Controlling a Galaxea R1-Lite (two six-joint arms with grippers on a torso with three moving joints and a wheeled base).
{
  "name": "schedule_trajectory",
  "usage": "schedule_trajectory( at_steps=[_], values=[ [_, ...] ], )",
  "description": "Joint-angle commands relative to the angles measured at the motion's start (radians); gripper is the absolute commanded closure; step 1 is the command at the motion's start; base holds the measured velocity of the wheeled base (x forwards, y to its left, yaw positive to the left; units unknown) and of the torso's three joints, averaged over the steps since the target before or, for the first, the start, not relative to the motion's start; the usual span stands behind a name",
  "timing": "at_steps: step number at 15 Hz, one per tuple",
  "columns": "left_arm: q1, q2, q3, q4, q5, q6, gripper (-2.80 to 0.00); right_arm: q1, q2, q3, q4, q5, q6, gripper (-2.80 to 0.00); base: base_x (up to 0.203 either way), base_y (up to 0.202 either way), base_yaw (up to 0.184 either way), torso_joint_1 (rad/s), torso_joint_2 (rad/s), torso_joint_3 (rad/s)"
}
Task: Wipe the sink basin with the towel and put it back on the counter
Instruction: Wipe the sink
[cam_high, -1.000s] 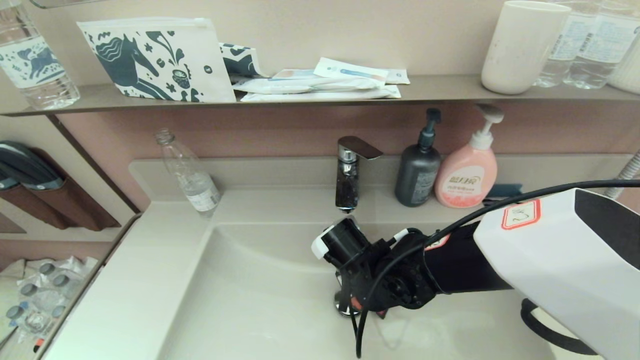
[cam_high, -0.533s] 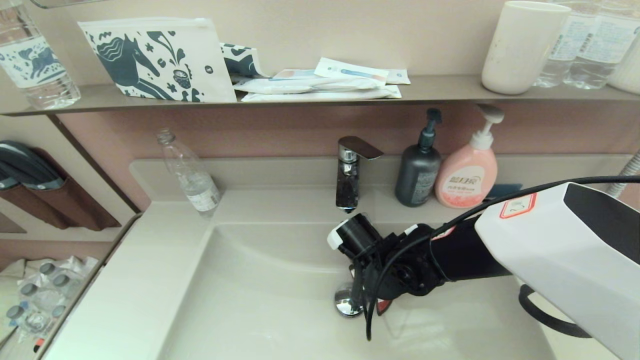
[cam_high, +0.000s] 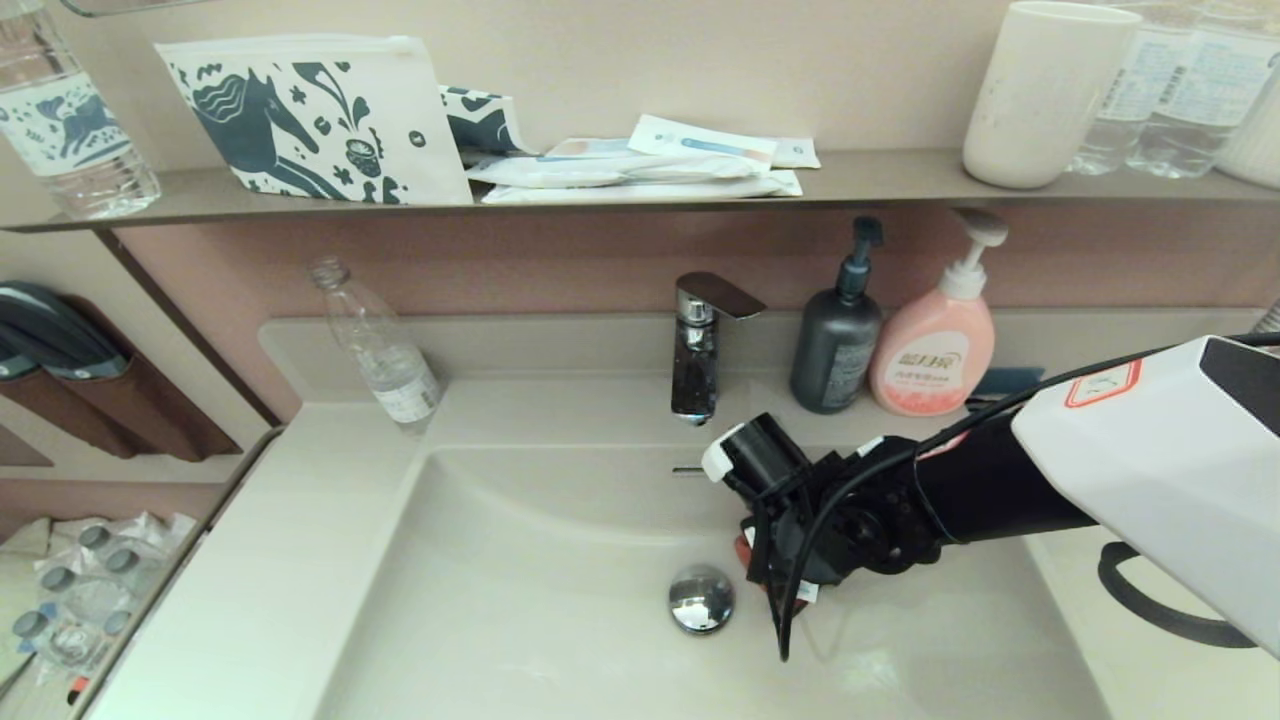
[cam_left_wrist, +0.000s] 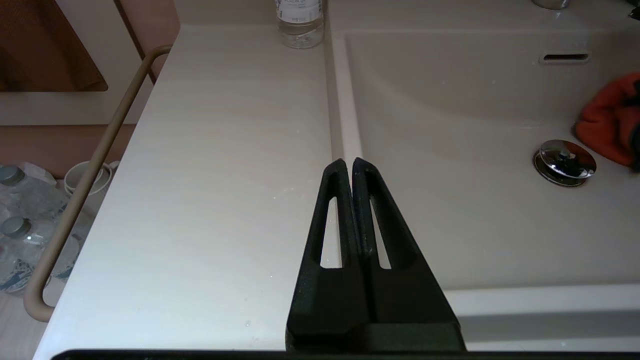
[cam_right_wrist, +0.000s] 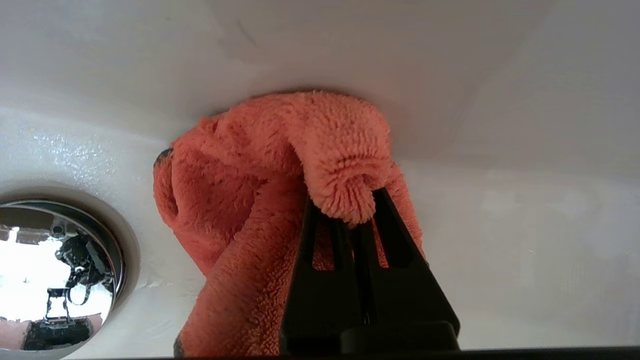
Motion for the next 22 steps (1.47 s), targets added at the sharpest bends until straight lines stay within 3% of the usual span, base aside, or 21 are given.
schedule_trajectory(
  at_steps=[1, 4, 7, 10, 12, 18, 20, 22],
  values=[
    [0.0, 0.0, 0.0, 0.0, 0.001, 0.0, 0.0, 0.04, 0.009, 0.023, -0.003, -0.003, 0.002, 0.0, 0.0, 0.0, 0.0, 0.0, 0.0, 0.0],
    [0.0, 0.0, 0.0, 0.0, 0.001, 0.0, 0.0, 0.102, 0.028, 0.1, -0.072, -0.001, 0.036, 0.0, 0.0, 0.0, 0.0, 0.0, 0.0, 0.0],
    [0.0, 0.0, 0.0, 0.0, -0.001, 0.0, 0.0, 0.151, 0.017, 0.231, -0.294, 0.0, 0.043, 0.0, 0.0, 0.0, 0.0, 0.0, 0.0, 0.0],
    [0.0, 0.0, 0.0, 0.0, 0.0, 0.0, 0.0, 0.194, -0.037, 0.377, -0.557, 0.001, -0.003, 0.0, 0.0, 0.0, 0.0, 0.0, 0.0, 0.0],
    [0.0, 0.0, 0.0, 0.0, -0.001, 0.0, 0.0, 0.22, -0.045, 0.438, -0.784, 0.002, -0.077, 0.0, 0.0, 0.0, 0.0, 0.0, 0.0, 0.0],
    [0.0, 0.0, 0.0, 0.0, -0.001, 0.0, 0.0, 0.234, 0.135, 0.453, -1.441, 0.001, -0.436, 0.0, 0.0, 0.0, 0.0, 0.0, 0.0, 0.0],
    [0.0, 0.0, 0.0, 0.0, 0.0, 0.0, 0.0, 0.231, 0.194, 0.404, -1.539, 0.008, -0.516, 0.0, 0.0, 0.0, 0.0, 0.0, 0.0, 0.0],
    [0.0, 0.0, 0.0, 0.0, 0.0, 0.0, 0.0, 0.218, 0.202, 0.382, -1.543, 0.022, -0.538, 0.0, 0.0, 0.0, 0.0, 0.0, 0.0, 0.0]
  ],
)
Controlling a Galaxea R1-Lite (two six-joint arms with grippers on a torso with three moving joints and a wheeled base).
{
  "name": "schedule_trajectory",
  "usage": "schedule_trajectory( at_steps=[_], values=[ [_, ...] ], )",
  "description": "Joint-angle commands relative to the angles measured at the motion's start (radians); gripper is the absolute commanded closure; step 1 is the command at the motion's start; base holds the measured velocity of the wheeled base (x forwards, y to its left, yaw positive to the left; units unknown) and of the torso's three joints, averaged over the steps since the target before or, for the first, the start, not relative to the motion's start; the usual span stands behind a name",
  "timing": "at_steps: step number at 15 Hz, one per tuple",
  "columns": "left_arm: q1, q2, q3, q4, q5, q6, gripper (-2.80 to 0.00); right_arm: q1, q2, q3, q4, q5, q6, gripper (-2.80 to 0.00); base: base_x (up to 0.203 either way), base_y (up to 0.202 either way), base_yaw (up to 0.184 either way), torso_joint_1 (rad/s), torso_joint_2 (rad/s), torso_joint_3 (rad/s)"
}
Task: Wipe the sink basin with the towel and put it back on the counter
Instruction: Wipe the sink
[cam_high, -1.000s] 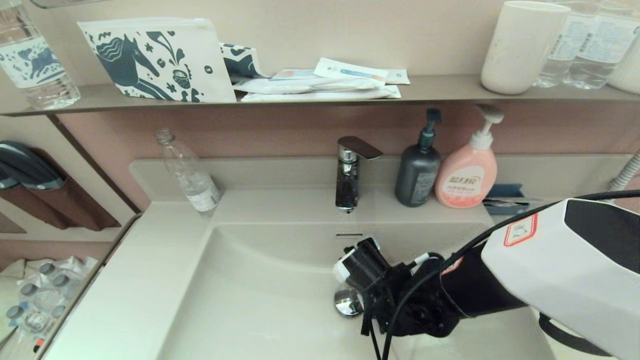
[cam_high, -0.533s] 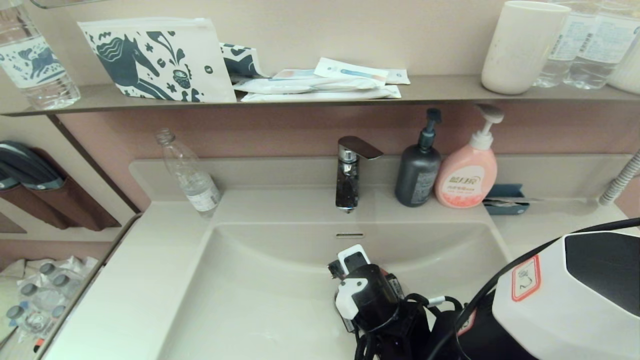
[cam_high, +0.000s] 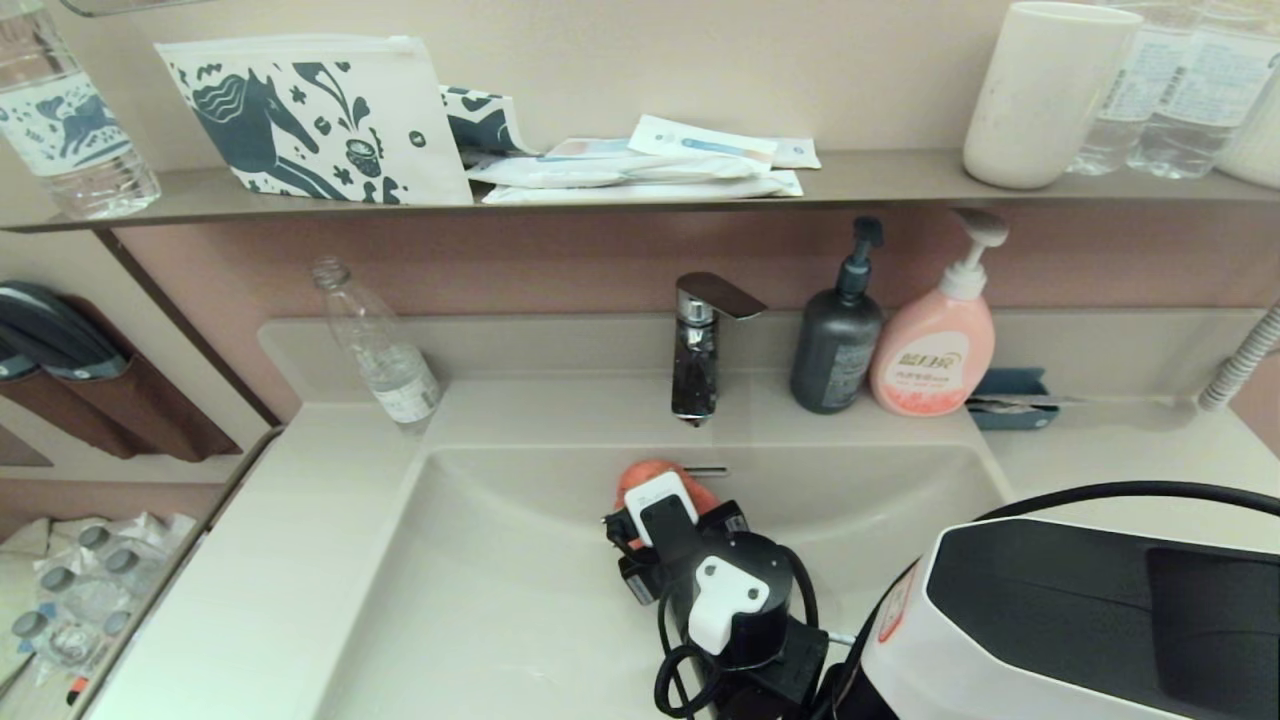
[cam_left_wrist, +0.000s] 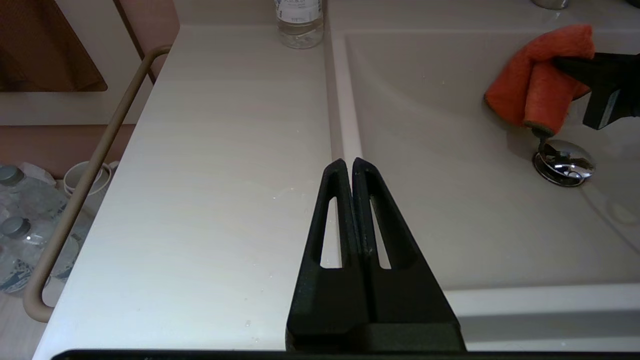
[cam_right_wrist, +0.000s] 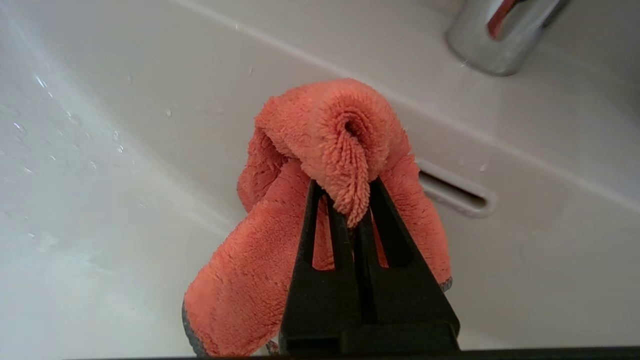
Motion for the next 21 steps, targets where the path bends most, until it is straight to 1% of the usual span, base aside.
schedule_trajectory(
  at_steps=[1, 3, 7, 9, 12, 13, 18, 21],
  values=[
    [0.0, 0.0, 0.0, 0.0, 0.0, 0.0, 0.0, -0.022, 0.043, -0.03, -0.012, 0.004, -0.016, 0.0, 0.0, 0.0, 0.0, 0.0, 0.0, 0.0],
    [0.0, 0.0, 0.0, 0.0, 0.0, 0.0, 0.0, -0.056, 0.044, -0.032, -0.012, 0.004, -0.032, 0.0, 0.0, 0.0, 0.0, 0.0, 0.0, 0.0],
    [0.0, 0.0, 0.0, 0.0, -0.001, 0.0, 0.0, -0.119, 0.011, -0.029, -0.015, 0.003, -0.034, 0.0, 0.0, 0.0, 0.0, 0.0, 0.0, 0.0],
    [0.0, 0.0, 0.0, 0.0, 0.0, 0.0, 0.0, -0.13, -0.027, -0.009, -0.015, 0.003, -0.035, 0.0, 0.0, 0.0, 0.0, 0.0, 0.0, 0.0],
    [0.0, 0.0, 0.0, 0.0, -0.001, 0.0, 0.0, -0.138, -0.069, 0.071, -0.019, 0.0, -0.035, 0.0, 0.0, 0.0, 0.0, 0.0, 0.0, 0.0],
    [0.0, 0.0, 0.0, 0.0, 0.0, 0.0, 0.0, -0.152, -0.081, 0.099, -0.032, -0.001, -0.036, 0.0, 0.0, 0.0, 0.0, 0.0, 0.0, 0.0],
    [0.0, 0.0, 0.0, 0.0, -0.001, 0.0, 0.0, -0.256, -0.112, 0.261, -0.103, -0.001, -0.053, 0.0, 0.0, 0.0, 0.0, 0.0, 0.0, 0.0],
    [0.0, 0.0, 0.0, 0.0, -0.001, 0.0, 0.0, -0.318, -0.131, 0.323, -0.137, 0.009, -0.057, 0.0, 0.0, 0.0, 0.0, 0.0, 0.0, 0.0]
  ],
)
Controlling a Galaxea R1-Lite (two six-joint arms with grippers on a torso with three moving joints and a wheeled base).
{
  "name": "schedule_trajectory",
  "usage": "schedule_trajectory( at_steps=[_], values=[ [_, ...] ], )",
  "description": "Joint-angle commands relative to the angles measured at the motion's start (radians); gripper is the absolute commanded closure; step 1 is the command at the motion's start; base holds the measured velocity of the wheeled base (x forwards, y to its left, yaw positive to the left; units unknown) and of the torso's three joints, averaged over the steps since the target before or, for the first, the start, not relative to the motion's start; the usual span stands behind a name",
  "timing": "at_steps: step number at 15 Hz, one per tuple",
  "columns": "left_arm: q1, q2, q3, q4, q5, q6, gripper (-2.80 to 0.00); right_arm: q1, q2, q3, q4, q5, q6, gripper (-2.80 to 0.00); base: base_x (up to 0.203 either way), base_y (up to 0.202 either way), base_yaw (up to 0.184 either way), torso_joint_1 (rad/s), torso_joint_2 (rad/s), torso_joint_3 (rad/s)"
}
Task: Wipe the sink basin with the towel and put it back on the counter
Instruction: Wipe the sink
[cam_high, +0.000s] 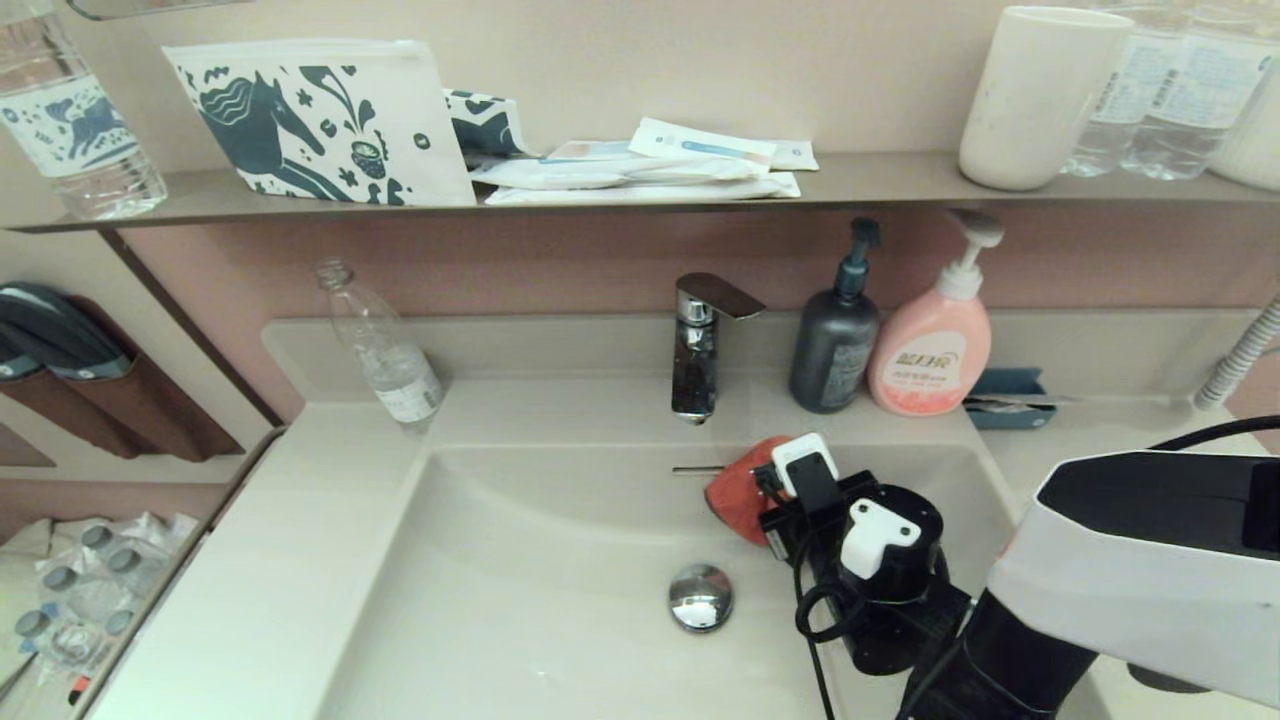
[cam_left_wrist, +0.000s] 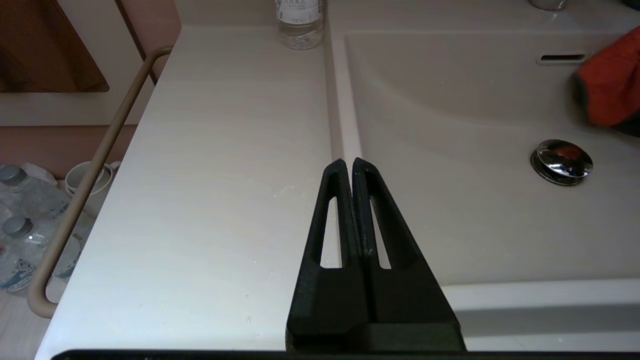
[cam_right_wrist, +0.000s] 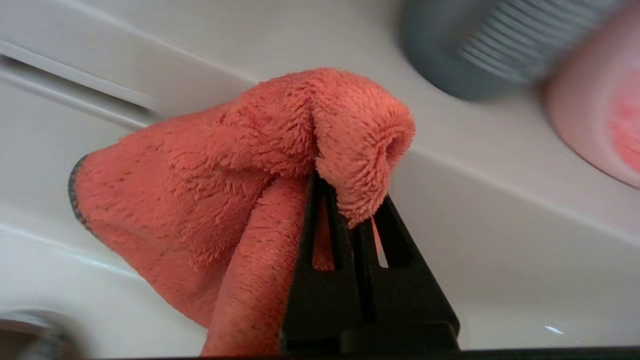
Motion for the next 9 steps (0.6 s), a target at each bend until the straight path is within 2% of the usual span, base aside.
schedule_trajectory(
  at_steps=[1, 5, 7, 9],
  values=[
    [0.0, 0.0, 0.0, 0.0, -0.001, 0.0, 0.0, -0.043, -0.032, 0.043, -0.012, 0.004, -0.003, 0.0, 0.0, 0.0, 0.0, 0.0, 0.0, 0.0],
    [0.0, 0.0, 0.0, 0.0, 0.0, 0.0, 0.0, -0.095, -0.086, 0.128, -0.011, 0.016, -0.008, 0.0, 0.0, 0.0, 0.0, 0.0, 0.0, 0.0],
    [0.0, 0.0, 0.0, 0.0, 0.001, 0.0, 0.0, -0.145, -0.097, 0.18, 0.003, 0.015, -0.039, 0.0, 0.0, 0.0, 0.0, 0.0, 0.0, 0.0],
    [0.0, 0.0, 0.0, 0.0, 0.001, 0.0, 0.0, -0.169, -0.099, 0.213, 0.094, 0.013, -0.05, 0.0, 0.0, 0.0, 0.0, 0.0, 0.0, 0.0]
  ],
)
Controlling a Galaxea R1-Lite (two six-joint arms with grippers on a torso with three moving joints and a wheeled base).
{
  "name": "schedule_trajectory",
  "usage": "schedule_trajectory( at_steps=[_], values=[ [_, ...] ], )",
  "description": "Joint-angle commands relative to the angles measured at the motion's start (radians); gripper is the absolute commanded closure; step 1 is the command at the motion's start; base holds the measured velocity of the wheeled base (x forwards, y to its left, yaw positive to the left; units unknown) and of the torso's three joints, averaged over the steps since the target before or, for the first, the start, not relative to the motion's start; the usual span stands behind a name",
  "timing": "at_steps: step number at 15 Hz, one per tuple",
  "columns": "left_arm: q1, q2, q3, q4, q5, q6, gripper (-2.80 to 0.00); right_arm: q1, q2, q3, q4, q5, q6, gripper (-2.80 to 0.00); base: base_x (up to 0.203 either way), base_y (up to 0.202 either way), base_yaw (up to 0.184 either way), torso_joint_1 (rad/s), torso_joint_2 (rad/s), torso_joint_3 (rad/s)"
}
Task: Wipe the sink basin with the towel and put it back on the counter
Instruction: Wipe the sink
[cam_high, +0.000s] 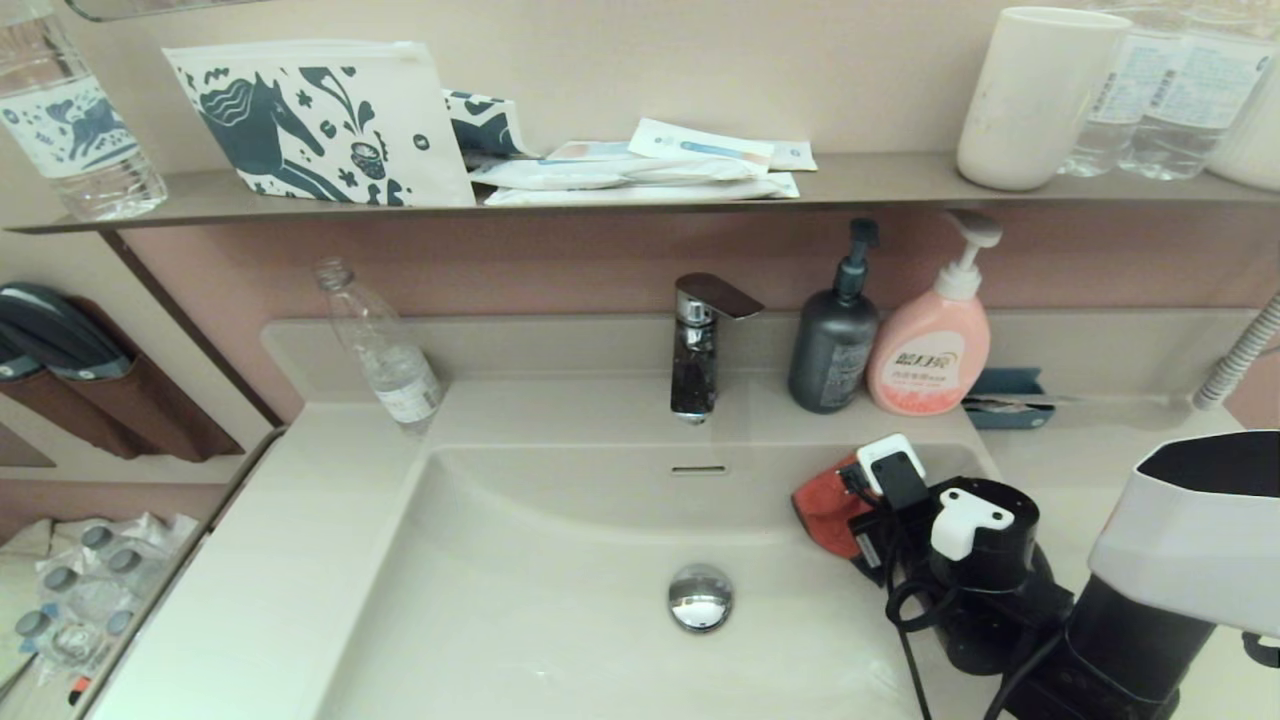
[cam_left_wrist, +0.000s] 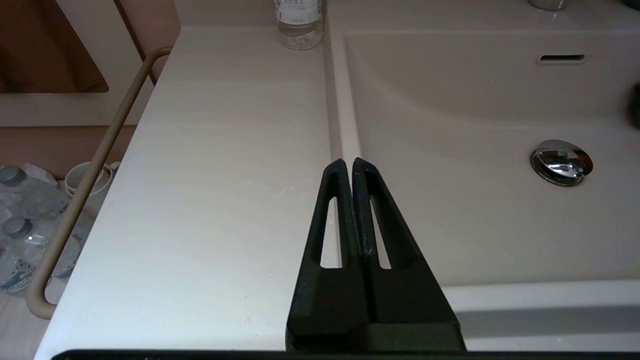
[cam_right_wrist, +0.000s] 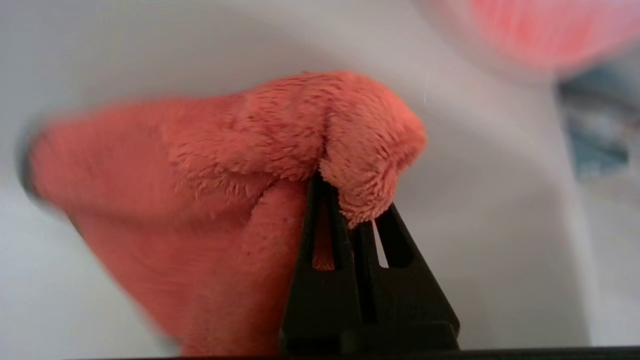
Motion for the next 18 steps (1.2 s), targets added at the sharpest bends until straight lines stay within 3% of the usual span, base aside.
schedule_trajectory(
  at_steps=[1, 4, 10, 12, 15, 16, 18],
  values=[
    [0.0, 0.0, 0.0, 0.0, 0.0, 0.0, 0.0, -0.018, -0.017, 0.024, 0.115, -0.001, -0.006, 0.0, 0.0, 0.0, 0.0, 0.0, 0.0, 0.0],
    [0.0, 0.0, 0.0, 0.0, 0.0, 0.0, 0.0, 0.003, -0.123, -0.025, 0.41, -0.006, -0.024, 0.0, 0.0, 0.0, 0.0, 0.0, 0.0, 0.0],
    [0.0, 0.0, 0.0, 0.0, 0.0, 0.0, 0.0, 0.016, -0.323, -0.234, 1.165, -0.031, 0.018, 0.0, 0.0, 0.0, 0.0, 0.0, 0.0, 0.0],
    [0.0, 0.0, 0.0, 0.0, 0.0, 0.0, 0.0, 0.019, -0.353, -0.318, 1.472, -0.038, 0.098, 0.0, 0.0, 0.0, 0.0, 0.0, 0.0, 0.0],
    [0.0, 0.0, 0.0, 0.0, -0.001, 0.0, 0.0, 0.041, -0.353, -0.516, 1.999, -0.026, 0.325, 0.0, 0.0, 0.0, 0.0, 0.0, 0.0, 0.0],
    [0.0, 0.0, 0.0, 0.0, 0.0, 0.0, 0.0, 0.059, -0.334, -0.579, 2.126, -0.004, 0.447, 0.0, 0.0, 0.0, 0.0, 0.0, 0.0, 0.0],
    [0.0, 0.0, 0.0, 0.0, -0.001, 0.0, 0.0, 0.109, -0.291, -0.604, 2.186, 0.039, 0.533, 0.0, 0.0, 0.0, 0.0, 0.0, 0.0, 0.0]
  ],
)
